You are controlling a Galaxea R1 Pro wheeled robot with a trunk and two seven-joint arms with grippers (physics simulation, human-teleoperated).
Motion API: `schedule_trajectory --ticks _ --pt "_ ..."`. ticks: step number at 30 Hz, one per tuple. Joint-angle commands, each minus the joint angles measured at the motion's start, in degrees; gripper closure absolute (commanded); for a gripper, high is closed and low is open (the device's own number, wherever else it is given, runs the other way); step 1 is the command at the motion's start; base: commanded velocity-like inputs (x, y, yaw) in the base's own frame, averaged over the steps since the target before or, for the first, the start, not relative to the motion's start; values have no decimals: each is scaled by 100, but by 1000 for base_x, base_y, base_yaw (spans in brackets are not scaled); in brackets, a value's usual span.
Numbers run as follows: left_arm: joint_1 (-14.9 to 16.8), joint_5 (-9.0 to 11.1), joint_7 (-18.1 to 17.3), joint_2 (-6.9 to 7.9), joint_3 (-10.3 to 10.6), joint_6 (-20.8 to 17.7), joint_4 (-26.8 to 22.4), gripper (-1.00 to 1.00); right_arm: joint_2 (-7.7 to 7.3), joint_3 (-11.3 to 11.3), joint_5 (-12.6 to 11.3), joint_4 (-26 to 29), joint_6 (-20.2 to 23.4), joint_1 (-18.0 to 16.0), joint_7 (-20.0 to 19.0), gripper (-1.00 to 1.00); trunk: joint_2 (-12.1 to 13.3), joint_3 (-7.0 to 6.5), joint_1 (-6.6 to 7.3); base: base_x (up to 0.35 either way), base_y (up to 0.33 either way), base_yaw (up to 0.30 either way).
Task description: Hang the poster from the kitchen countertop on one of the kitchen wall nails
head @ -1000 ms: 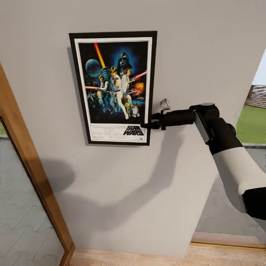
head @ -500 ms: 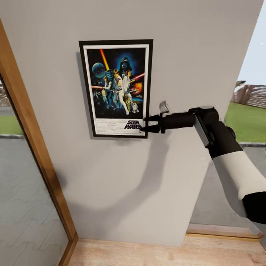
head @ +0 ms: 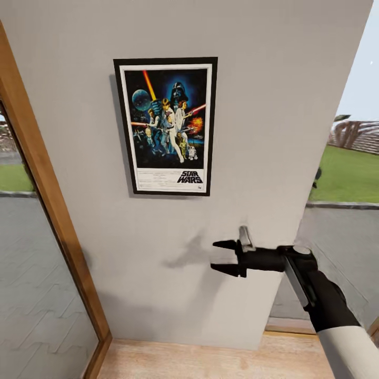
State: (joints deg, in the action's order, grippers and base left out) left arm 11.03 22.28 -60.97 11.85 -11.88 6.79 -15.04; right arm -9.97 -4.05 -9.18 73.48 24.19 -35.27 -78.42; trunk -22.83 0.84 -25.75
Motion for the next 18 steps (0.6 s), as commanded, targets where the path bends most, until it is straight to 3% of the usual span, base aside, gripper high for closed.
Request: schedule_trajectory --ticks 1,3,4,7,8,9,12,15,17,18 --pt "5 24 -11 7 18 41 9 -100 -5 4 -35 -11 -24 216 -10 -100 -9 8 -3 0 0 0" --pt "5 27 -12 36 19 41 9 -100 -5 23 -27 -86 -124 576 -20 -100 -9 8 -3 0 0 0" --pt "5 29 -11 60 18 37 9 -100 -55 32 -19 -318 -446 915 -26 -100 -9 8 -3 0 0 0" --pt "5 30 -11 67 13 35 9 -100 -199 34 -19 -704 -723 1065 -31 -100 -9 8 -3 0 0 0" --pt "5 27 -8 64 16 26 9 -100 -338 40 -26 -2936 -1911 1325 -8 -100 -9 8 -3 0 0 0" --pt "5 26 63 63 17 24 9 -100 -530 39 -30 -5051 -2958 1379 35 -100 -9 8 -3 0 0 0" --pt "5 29 415 63 18 22 9 -100 -884 36 -46 -6177 -3420 1402 188 -100 -9 8 -3 0 0 0" --pt "5 30 921 58 19 23 9 -100 -982 36 -52 -6813 -3798 1407 781 -100 -9 -5 -3 0 0 0" --pt "5 30 1116 57 21 24 9 -100 -991 34 -54 -6935 -3858 1411 1091 -100 -9 -19 -3 0 0 0" --pt "5 30 1460 46 30 24 9 -100 -983 30 -74 -7144 -3918 1416 1671 -100 -9 -27 -3 0 0 0"
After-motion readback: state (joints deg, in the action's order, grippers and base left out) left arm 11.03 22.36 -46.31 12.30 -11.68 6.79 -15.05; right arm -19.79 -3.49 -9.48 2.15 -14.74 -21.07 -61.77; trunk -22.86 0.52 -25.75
